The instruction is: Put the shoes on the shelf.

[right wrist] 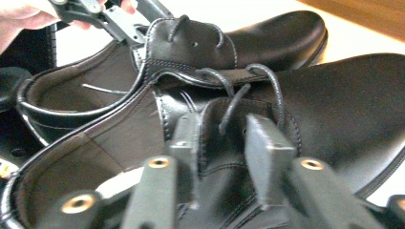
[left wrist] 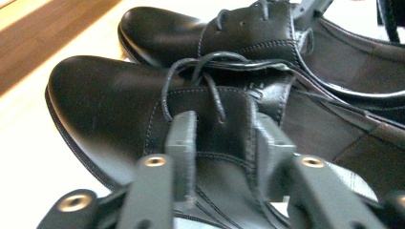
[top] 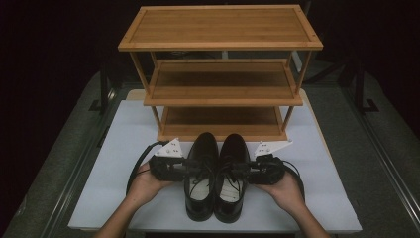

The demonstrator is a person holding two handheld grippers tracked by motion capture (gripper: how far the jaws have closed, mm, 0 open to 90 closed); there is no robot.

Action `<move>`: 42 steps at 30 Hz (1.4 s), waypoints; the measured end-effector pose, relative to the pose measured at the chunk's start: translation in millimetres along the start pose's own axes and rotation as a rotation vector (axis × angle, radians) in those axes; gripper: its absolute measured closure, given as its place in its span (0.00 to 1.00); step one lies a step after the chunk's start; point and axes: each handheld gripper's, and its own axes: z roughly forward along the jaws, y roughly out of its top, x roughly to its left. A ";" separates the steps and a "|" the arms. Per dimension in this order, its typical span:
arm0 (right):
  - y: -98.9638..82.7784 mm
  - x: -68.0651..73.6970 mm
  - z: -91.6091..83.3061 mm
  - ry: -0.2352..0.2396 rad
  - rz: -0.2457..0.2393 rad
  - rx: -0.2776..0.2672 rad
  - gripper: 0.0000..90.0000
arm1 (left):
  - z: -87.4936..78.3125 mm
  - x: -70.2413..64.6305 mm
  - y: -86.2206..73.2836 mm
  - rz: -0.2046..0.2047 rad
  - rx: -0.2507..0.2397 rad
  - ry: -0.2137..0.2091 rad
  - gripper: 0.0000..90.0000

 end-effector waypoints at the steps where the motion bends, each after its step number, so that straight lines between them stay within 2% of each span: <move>1: -0.3 0.7 0.0 -0.001 -0.006 -0.001 0.82 | 0.0 -1.4 0.8 0.002 0.007 0.006 0.81; 3: -0.9 2.9 0.4 -0.012 -0.023 0.001 0.90 | -0.2 -4.3 1.9 0.002 0.022 0.022 0.90; 6: -2.1 4.9 0.1 -0.033 -0.038 0.004 0.96 | -0.5 -7.1 2.7 0.013 0.032 0.046 0.96; 8: -1.9 5.1 -1.3 -0.039 -0.035 -0.001 0.96 | -1.4 -8.8 2.1 0.011 0.023 0.063 0.96; 11: -1.3 5.7 -6.4 -0.073 -0.036 -0.026 0.96 | -6.4 -9.3 1.5 0.018 0.007 0.121 0.96; 15: -0.1 2.1 -13.5 -0.114 -0.029 -0.046 0.97 | -14.3 -5.0 0.6 -0.009 -0.022 0.168 0.97; 17: 0.9 -0.2 -15.8 -0.124 -0.023 -0.049 0.97 | -17.2 -4.4 0.4 -0.008 -0.031 0.191 0.97; 27: 11.1 -7.7 -29.6 -0.177 -0.016 -0.077 0.97 | -26.0 1.2 7.8 -0.043 -0.071 0.252 0.97; 34: 24.2 -21.3 -32.5 -0.212 -0.014 -0.096 0.97 | -25.7 13.8 15.3 -0.066 -0.095 0.278 0.97; 42: 40.5 -45.7 -24.3 -0.249 -0.001 -0.121 0.97 | -18.5 40.2 28.2 -0.085 -0.111 0.327 0.97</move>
